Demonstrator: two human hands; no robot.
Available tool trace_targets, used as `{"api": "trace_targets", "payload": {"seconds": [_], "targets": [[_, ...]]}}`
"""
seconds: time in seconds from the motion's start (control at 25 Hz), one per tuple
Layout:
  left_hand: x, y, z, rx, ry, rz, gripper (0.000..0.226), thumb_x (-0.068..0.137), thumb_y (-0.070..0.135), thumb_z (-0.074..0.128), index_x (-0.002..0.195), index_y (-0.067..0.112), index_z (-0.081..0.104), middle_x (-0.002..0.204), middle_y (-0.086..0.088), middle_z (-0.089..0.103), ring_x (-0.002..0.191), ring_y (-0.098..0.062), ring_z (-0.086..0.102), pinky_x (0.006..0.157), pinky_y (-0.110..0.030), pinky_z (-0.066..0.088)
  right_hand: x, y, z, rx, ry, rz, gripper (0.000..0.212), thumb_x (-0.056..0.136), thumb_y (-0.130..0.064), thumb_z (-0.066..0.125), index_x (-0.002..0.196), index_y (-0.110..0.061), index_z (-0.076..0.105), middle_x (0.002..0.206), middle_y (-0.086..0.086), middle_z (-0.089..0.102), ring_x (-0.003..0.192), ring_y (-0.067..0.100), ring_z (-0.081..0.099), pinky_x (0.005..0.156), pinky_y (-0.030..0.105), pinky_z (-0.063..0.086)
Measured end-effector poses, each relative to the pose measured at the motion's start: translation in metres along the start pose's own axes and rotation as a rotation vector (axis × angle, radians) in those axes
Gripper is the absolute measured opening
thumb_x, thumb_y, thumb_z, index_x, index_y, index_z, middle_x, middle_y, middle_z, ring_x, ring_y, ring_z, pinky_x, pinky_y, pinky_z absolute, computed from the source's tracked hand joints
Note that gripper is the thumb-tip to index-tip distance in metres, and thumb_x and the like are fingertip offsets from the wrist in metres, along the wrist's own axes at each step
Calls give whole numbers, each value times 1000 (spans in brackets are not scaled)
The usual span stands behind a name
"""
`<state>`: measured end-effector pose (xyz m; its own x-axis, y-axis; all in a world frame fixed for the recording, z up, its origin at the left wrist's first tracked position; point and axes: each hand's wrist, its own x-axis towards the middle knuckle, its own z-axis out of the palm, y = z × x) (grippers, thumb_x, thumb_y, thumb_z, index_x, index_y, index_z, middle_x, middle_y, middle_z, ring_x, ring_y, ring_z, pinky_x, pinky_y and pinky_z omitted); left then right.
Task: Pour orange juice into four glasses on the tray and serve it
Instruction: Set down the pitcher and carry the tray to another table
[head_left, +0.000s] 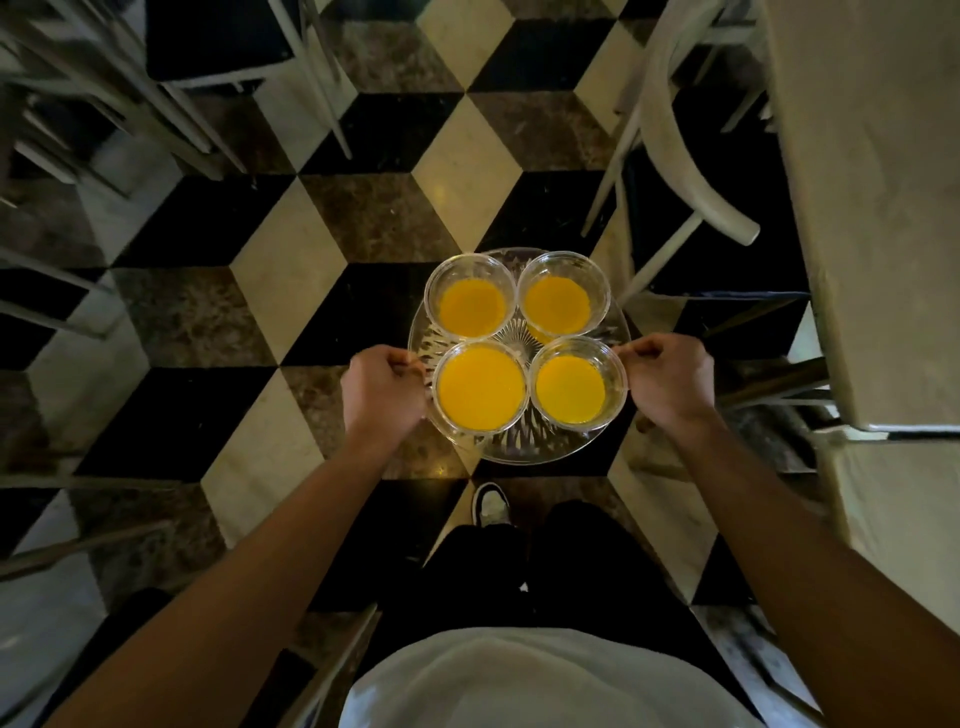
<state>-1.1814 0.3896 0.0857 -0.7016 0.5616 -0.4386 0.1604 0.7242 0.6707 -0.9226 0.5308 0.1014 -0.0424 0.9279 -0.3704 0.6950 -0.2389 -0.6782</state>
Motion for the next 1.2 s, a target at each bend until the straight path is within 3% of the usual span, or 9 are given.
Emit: {"api": "trace_targets", "payload": {"seconds": [0.24,0.52,0.76,0.96,1.08,1.2], "targets": [[47,24,-8,-6,32,-19,18,89,6,71,76,18,75,74,-4,76,70,-22,77,68,-47,68,43,-33,14,27,-3,-15,9,83,-23,79,74,-22,78,61,-17,67,52,-18,58,38,0,34],[123,70,-8,-59,42,-54,19,90,4,72,76,17,74,78,-10,77,73,-29,78,68,-49,68,124,-83,27,49,-36,-39,17,83,-24,79,68,-25,72,51,-21,65,51,-18,59,37,0,34],[180,126,-6,-48,79,-55,17,93,7,69,79,17,73,77,-10,76,70,-28,78,66,-49,68,198,-135,27,-21,-52,-78,12,86,-29,77,79,-19,78,67,-12,69,55,-8,62,40,3,36],[223,164,-2,-64,119,-78,20,91,7,70,75,17,74,68,-7,75,59,-21,76,57,-41,67,250,-170,29,-53,-73,-105,12,88,-28,75,81,-18,77,70,-9,70,61,-1,64,44,7,38],[249,186,-1,-74,122,-87,21,92,5,69,75,15,75,69,-9,76,59,-22,76,47,-28,60,278,-191,29,-38,-58,-86,10,88,-27,76,81,-20,77,69,-11,70,57,-8,63,39,2,37],[273,203,1,-54,120,-86,19,93,6,69,76,15,75,76,-12,77,70,-27,78,59,-37,66,304,-205,32,-17,-66,-80,8,89,-25,75,82,-20,77,70,-11,70,57,-19,59,38,0,36]]}}
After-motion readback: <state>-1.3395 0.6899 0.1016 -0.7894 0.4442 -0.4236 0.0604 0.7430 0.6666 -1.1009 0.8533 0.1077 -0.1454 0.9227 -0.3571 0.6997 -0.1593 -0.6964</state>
